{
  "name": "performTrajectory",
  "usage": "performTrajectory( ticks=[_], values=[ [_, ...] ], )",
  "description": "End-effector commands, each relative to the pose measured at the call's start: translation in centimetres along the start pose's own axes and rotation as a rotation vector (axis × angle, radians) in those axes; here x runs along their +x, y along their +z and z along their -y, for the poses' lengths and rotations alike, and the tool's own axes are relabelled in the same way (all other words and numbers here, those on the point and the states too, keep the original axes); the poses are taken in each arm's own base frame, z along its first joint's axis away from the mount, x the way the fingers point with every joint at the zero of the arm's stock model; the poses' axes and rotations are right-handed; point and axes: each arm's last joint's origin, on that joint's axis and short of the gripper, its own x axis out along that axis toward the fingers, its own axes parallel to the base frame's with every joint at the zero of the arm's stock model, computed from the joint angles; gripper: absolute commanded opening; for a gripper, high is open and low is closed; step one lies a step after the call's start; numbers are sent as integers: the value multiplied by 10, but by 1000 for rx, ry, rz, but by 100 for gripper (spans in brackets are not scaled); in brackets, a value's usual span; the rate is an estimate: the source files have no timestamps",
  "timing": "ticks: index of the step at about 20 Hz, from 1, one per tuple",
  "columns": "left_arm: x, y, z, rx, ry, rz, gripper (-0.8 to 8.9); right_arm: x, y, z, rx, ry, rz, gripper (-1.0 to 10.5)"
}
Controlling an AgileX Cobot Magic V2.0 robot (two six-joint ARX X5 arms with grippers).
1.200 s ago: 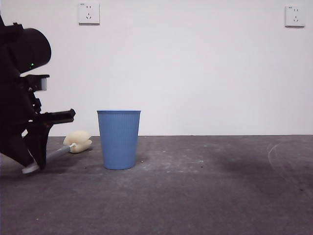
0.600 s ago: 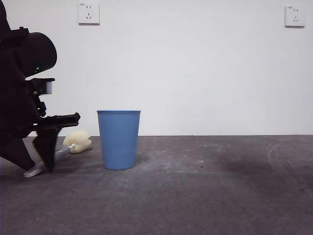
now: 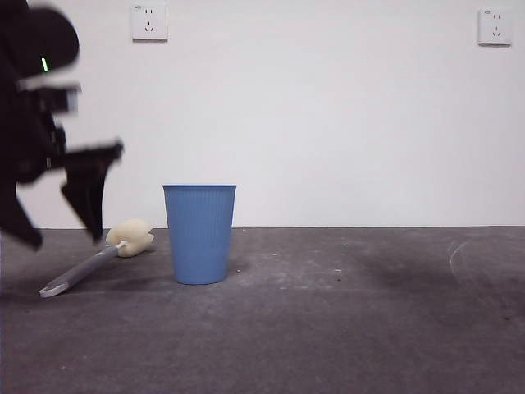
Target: Pick up the cup brush,pick up the cup,insert the brush into the cup,clean the cup,put the cup brush back,put the cup back to the fixed position on the table
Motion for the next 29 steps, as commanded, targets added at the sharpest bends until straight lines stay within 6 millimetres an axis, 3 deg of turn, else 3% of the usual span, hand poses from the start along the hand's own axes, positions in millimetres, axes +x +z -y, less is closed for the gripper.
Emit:
performTrajectory(
  ticks=[1,5,8,12,14,19,29],
  values=[
    [-29,3,1,18,-63,81,355,13,-8,-4,12,-19,37,-17],
    [-94,-4,3,62,-235,220,348,49,-44,-1,71,-64,70,-17],
    [-137,-20,4,101,-378,288,345,81,-72,10,111,-30,74,-17],
    [-170,-47,1,138,-470,280,345,127,-100,23,136,-16,9,-17],
    [-179,-58,-2,145,-474,269,345,154,-114,28,152,-1,-5,-17],
    [-188,-70,-7,143,-467,252,345,196,-151,32,164,-10,-78,-17],
    [-187,-70,-7,143,-464,245,345,224,-183,43,184,-7,-86,-17]
  ],
)
